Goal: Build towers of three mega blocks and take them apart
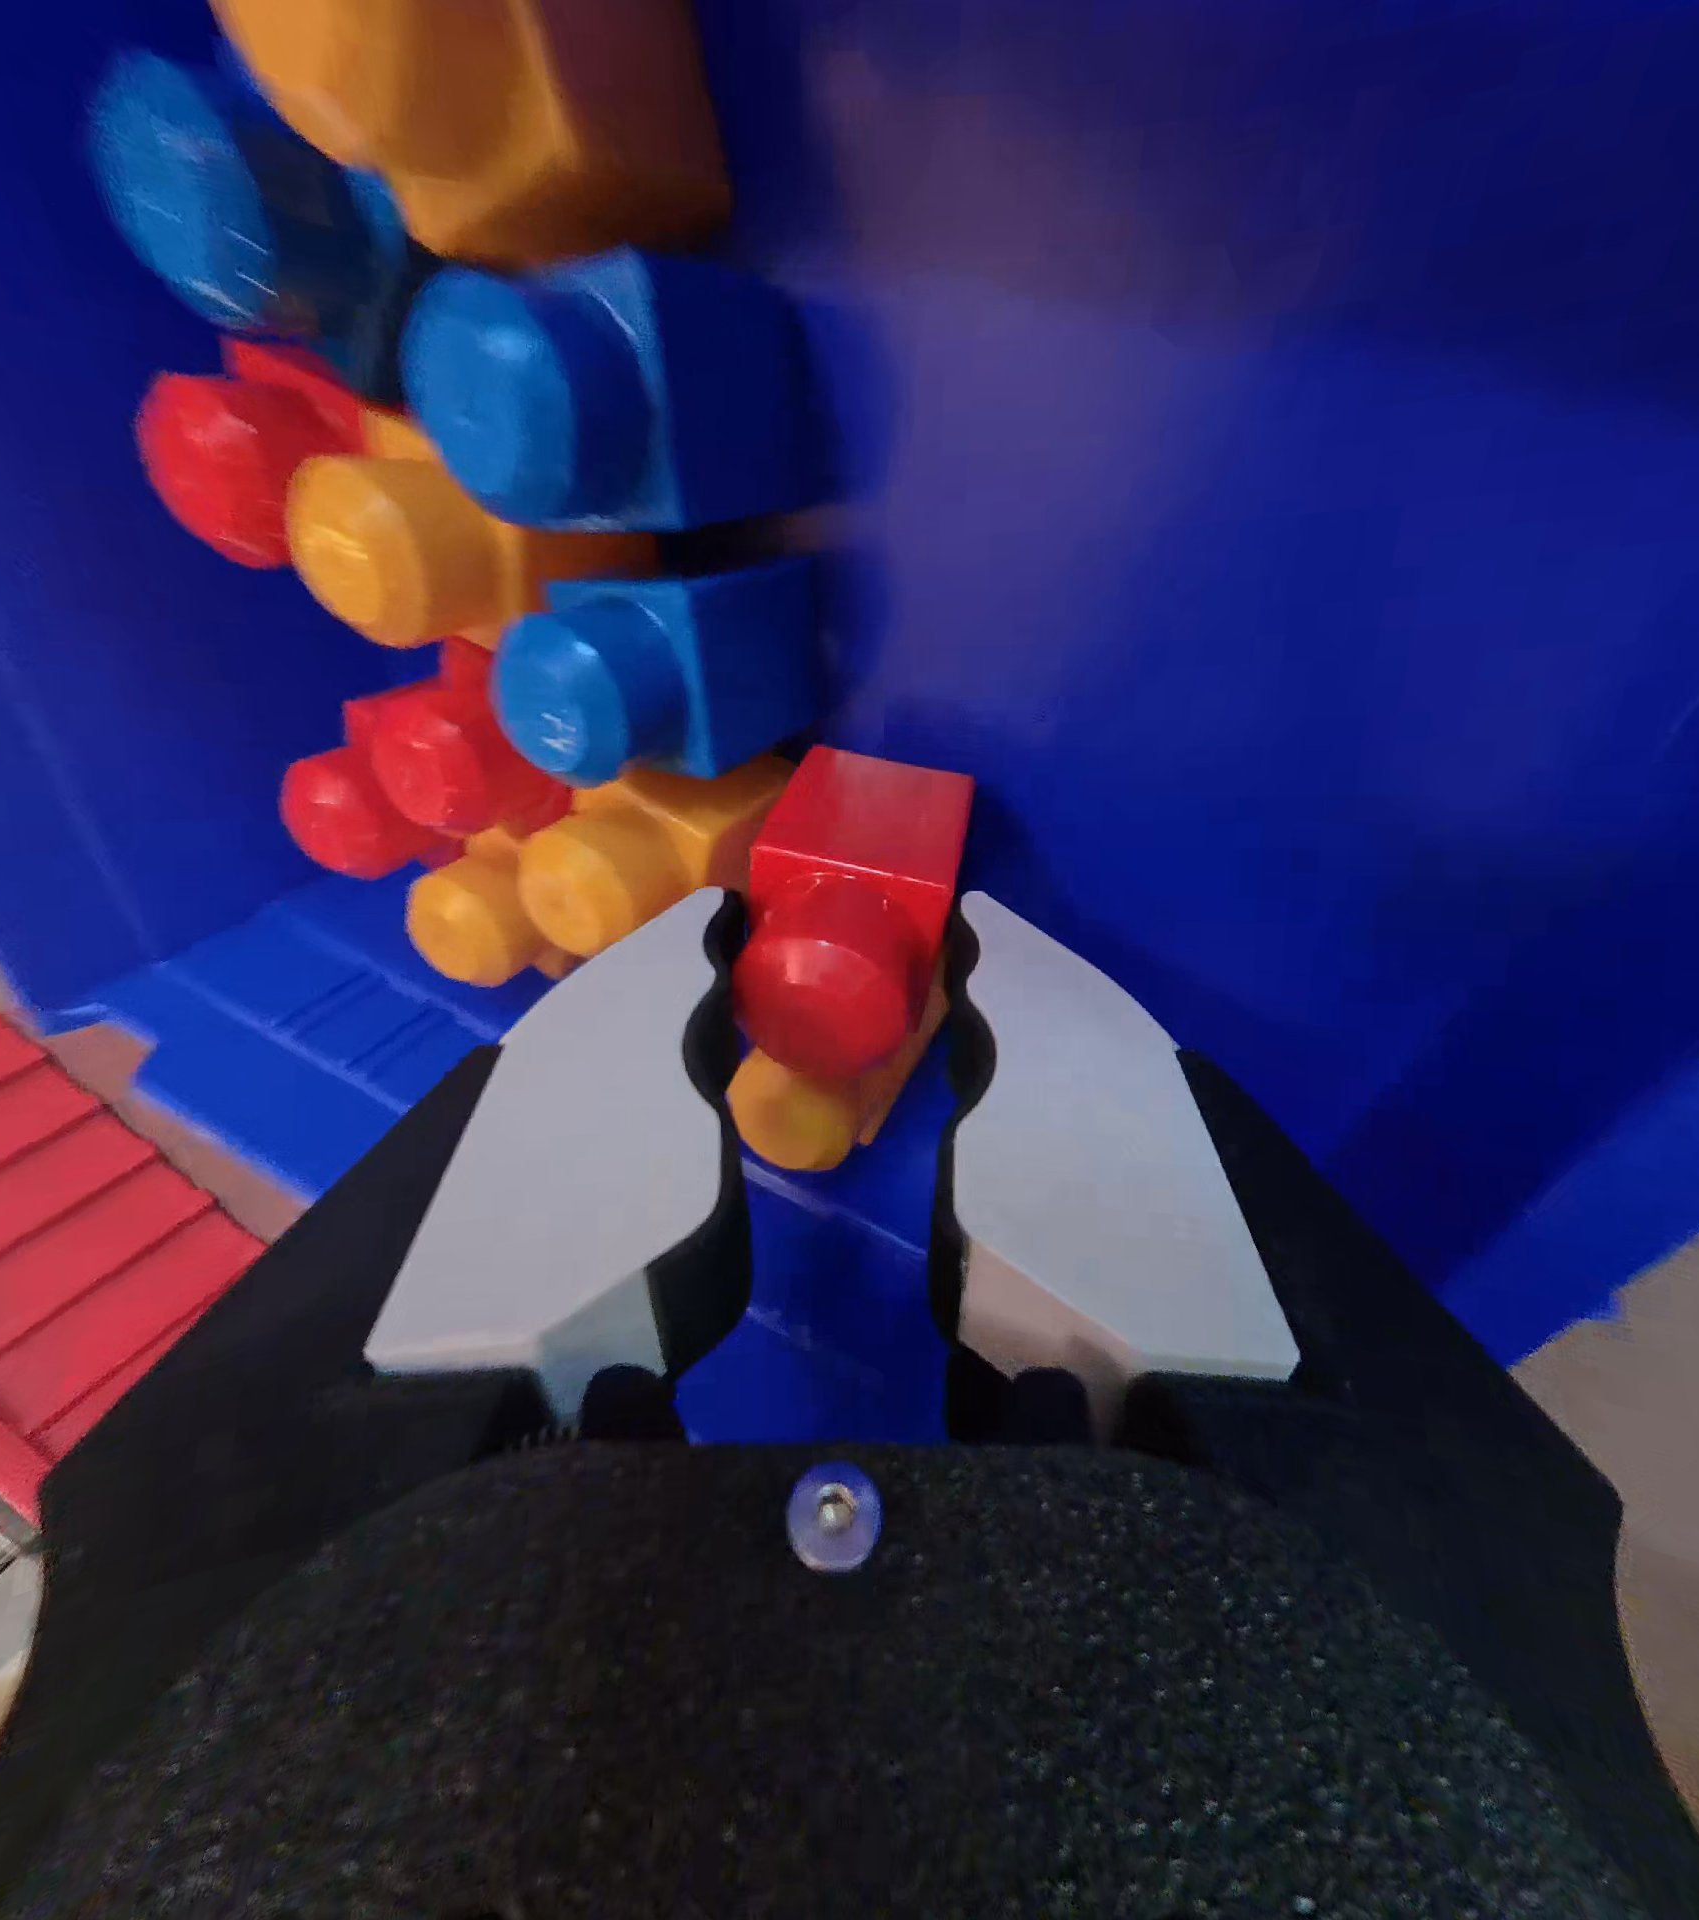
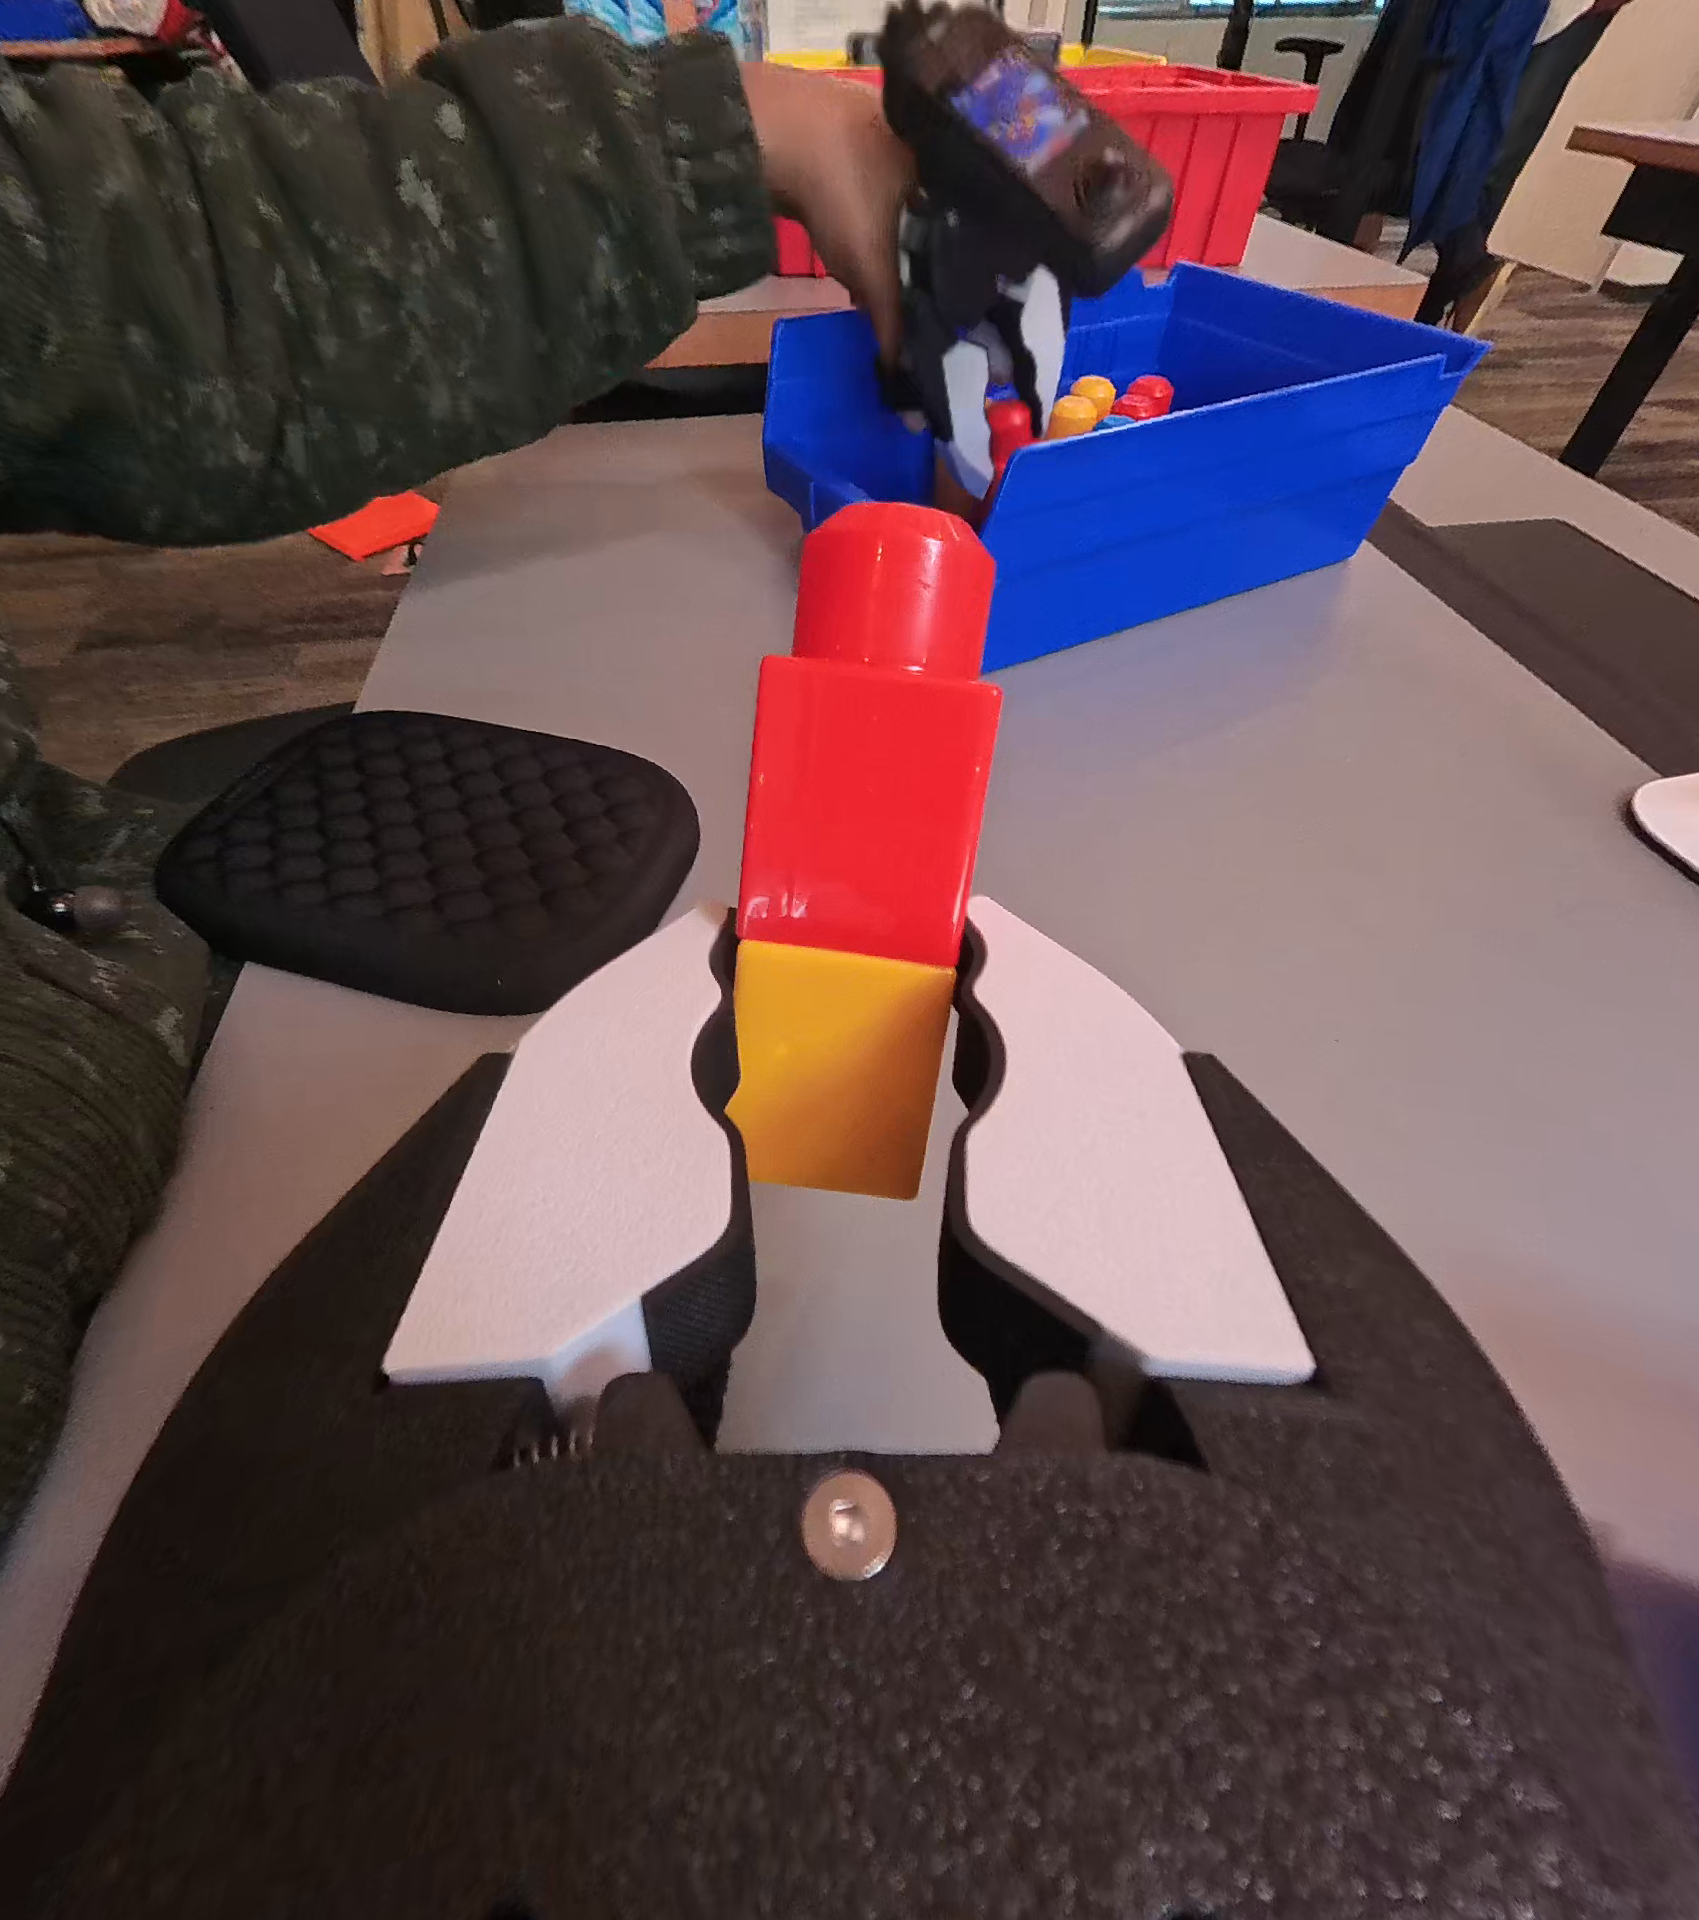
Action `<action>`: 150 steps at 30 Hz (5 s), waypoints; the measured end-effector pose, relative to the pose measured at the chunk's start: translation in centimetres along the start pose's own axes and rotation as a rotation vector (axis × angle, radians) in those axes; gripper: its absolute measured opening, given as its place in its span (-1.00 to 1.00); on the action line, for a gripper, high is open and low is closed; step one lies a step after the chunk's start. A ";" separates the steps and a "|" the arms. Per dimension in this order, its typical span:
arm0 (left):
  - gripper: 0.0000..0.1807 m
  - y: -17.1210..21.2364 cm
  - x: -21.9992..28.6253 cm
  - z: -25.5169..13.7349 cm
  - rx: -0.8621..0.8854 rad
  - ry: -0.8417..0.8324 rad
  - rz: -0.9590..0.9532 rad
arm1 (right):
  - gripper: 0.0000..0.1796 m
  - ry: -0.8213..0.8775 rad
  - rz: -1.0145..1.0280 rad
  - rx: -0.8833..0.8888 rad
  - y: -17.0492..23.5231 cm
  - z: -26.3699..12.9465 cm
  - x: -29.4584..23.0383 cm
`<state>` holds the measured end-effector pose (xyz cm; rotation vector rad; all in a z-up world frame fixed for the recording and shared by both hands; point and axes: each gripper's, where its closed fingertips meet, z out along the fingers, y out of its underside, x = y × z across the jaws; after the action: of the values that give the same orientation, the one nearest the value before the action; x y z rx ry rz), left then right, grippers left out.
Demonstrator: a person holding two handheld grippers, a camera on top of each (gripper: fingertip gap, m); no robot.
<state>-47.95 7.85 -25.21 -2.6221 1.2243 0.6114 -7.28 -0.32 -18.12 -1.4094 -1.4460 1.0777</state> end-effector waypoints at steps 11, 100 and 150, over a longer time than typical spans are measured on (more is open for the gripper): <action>-0.60 -14.6 12.5 -19.8 0.894 0.172 0.215 | -0.58 0.167 -0.155 -0.170 2.0 0.5 1.5; -0.61 -24.0 26.2 -15.5 0.954 0.250 0.384 | -0.55 0.042 -0.139 -0.013 -0.8 0.2 -1.2; -1.00 -21.6 11.1 -22.4 1.504 -0.001 -0.377 | -0.51 1.061 0.136 0.135 -5.6 -28.2 28.3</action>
<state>-18.59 6.64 -10.14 -1.4215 0.6326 -0.3301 17.27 28.73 -4.67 -1.6066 -0.5007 0.3369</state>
